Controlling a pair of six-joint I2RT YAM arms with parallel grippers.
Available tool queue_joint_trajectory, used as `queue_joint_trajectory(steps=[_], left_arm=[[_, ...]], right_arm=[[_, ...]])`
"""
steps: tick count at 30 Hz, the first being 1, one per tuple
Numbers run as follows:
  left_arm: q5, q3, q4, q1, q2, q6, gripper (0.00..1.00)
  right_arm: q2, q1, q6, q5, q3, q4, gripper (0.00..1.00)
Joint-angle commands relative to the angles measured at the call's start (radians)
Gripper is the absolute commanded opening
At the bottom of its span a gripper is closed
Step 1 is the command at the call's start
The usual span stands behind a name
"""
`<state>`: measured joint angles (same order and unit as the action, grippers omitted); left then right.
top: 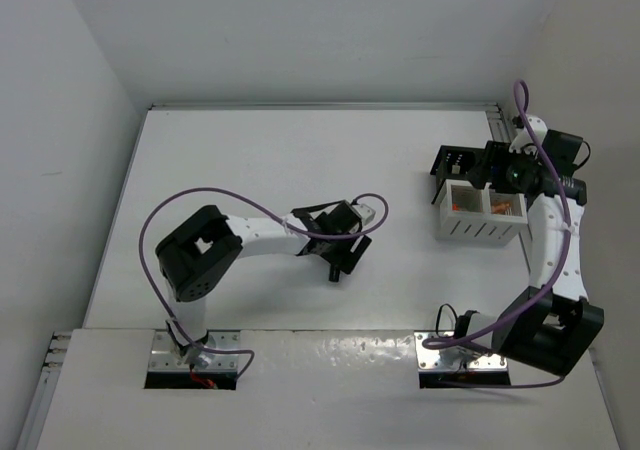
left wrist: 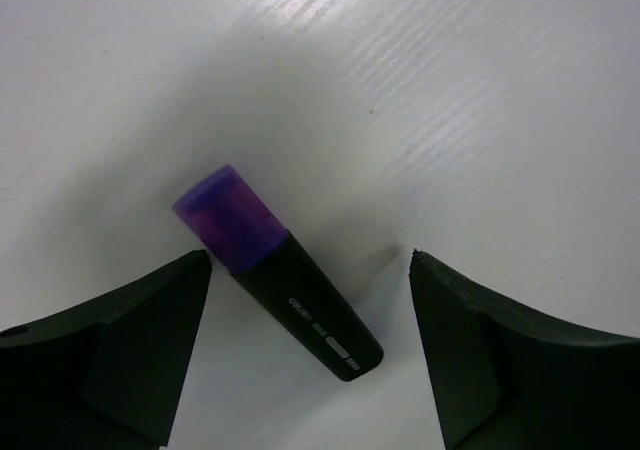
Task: Sort the stationery into containers
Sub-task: Grab a piece of stationery with the left arm, then pass the stationery from the left arm to the right
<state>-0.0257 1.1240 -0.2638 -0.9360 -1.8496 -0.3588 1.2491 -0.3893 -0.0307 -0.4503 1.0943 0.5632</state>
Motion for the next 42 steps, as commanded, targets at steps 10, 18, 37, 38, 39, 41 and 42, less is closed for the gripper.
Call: queue_joint_trajectory(steps=[10,18,37,38,39,41,42], left_arm=[[-0.008,0.028,-0.025,-0.023,-0.056,-0.037,0.37],[-0.031,0.105,0.003,0.127,0.033,0.007,0.00],[0.371,0.226,0.028,0.252,0.328,0.031,0.00],[0.375,0.223,0.028,0.258,0.331,0.029,0.00],[0.377,0.221,0.031,0.258,0.331,0.027,0.00],[0.377,0.217,0.034,0.261,0.331,0.024,0.00],[0.379,0.217,0.038,0.263,0.331,0.023,0.00]], right_arm=[[-0.083,0.043,-0.032,-0.140,-0.020,0.009,0.67],[-0.171,0.211,-0.173,-0.160,-0.111,-0.040,0.69],[0.162,0.561,-0.752,-0.185,0.102,-0.398,0.74],[0.170,0.578,-0.749,-0.183,0.110,-0.396,0.74],[0.173,0.584,-0.746,-0.183,0.114,-0.396,0.74],[0.182,0.609,-0.738,-0.186,0.116,-0.396,0.73],[0.188,0.618,-0.730,-0.186,0.116,-0.391,0.71]])
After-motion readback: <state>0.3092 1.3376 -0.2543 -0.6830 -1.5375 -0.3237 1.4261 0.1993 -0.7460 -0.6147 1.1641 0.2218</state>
